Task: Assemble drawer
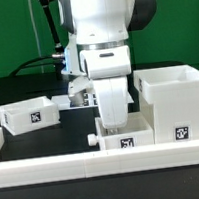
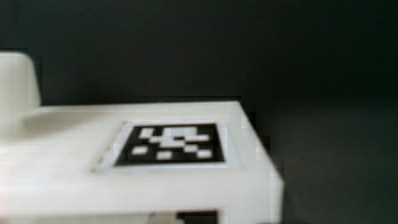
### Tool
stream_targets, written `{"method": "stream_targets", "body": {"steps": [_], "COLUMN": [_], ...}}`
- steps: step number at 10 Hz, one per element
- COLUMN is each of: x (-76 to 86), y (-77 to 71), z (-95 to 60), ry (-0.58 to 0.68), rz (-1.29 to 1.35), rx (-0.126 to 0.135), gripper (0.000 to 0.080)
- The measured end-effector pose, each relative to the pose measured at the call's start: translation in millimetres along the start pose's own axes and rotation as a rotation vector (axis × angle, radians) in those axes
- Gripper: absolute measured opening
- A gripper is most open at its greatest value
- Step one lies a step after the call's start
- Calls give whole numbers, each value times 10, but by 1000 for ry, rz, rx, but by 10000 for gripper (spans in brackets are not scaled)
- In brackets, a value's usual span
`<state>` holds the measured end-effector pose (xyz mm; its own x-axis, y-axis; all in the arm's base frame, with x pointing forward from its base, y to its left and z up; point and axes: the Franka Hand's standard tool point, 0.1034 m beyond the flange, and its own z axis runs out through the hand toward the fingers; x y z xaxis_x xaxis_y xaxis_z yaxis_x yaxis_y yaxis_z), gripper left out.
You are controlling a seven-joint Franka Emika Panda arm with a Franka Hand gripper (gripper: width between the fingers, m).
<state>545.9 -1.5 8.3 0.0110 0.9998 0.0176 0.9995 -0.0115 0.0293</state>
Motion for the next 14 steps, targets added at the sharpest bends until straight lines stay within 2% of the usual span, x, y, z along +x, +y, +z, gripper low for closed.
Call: {"method": "stream_targets", "body": {"steps": [1,5,7,14], "x": [-2,-13,12,-45], "y": [4,4,5,10], "z": [0,-1,-2,-10], "ry": [2,2,3,-3], "rz": [1,4,-19,-14], "rx": [-9,-9,-33,-27], "gripper": [41,41,41,41]}}
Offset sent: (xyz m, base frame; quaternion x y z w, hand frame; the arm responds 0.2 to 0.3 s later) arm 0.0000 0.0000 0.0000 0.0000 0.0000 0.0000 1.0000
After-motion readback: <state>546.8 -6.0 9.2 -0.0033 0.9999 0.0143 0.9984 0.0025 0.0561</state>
